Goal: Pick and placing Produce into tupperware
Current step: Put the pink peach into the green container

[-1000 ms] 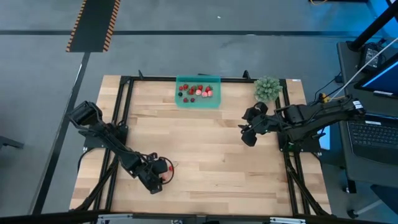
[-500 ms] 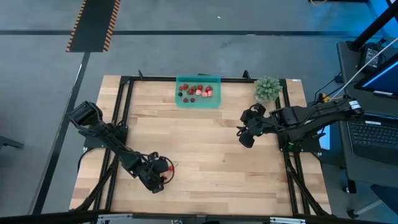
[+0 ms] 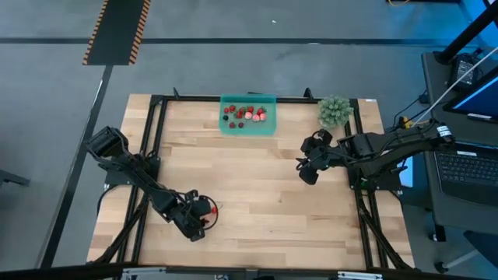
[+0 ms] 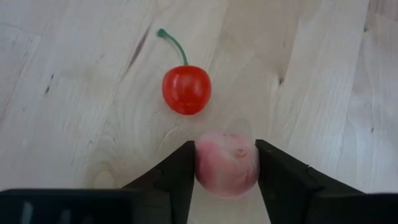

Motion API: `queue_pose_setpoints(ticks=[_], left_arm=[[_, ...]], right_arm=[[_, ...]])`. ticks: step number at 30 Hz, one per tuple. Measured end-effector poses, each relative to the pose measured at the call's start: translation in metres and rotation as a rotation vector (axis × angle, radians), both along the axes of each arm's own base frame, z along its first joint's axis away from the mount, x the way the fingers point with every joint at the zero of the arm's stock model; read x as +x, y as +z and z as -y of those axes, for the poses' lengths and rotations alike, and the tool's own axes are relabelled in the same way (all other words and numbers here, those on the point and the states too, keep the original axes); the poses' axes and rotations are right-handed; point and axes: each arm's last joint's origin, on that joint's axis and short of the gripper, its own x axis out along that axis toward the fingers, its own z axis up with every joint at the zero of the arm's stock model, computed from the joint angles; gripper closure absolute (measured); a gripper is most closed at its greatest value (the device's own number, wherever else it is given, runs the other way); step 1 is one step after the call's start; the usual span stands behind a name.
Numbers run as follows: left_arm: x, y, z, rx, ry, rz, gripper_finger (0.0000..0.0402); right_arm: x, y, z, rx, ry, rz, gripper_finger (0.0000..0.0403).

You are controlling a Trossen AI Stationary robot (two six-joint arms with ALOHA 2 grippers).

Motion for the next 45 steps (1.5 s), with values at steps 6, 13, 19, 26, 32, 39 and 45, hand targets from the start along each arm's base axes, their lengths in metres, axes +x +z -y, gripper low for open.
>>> queue_pose_setpoints(ticks=[6, 13, 19, 26, 32, 39, 45], left_arm=[[0.000, 0.000, 0.000, -0.002, 0.004, 0.001, 0.0284], [0.010, 0.017, 0.005, -0.024, 0.009, 0.062, 0.0284], [0.039, 0.060, 0.011, 0.108, -0.028, 0.265, 0.0288], [0.084, 0.111, -0.018, 0.385, -0.027, 0.408, 0.0278], [0.120, 0.132, -0.086, 0.422, 0.056, 0.387, 0.0289], [0.136, 0.138, -0.188, 0.288, 0.109, 0.348, 0.0282], [0.123, 0.137, -0.271, 0.291, 0.219, 0.317, 0.0291]], right_arm=[[0.000, 0.000, 0.000, 0.000, 0.000, 0.000, 0.0206], [0.000, 0.000, 0.000, 0.000, 0.000, -0.002, 0.0206], [0.000, 0.000, 0.000, 0.000, 0.000, -0.002, 0.0206], [0.000, 0.000, 0.000, -0.017, 0.022, -0.011, 0.0206], [0.000, 0.000, 0.000, -0.030, 0.040, -0.019, 0.0206], [-0.003, -0.002, 0.001, -0.056, 0.065, -0.066, 0.0206], [-0.004, -0.001, 0.003, -0.140, 0.042, -0.069, 0.0206]])
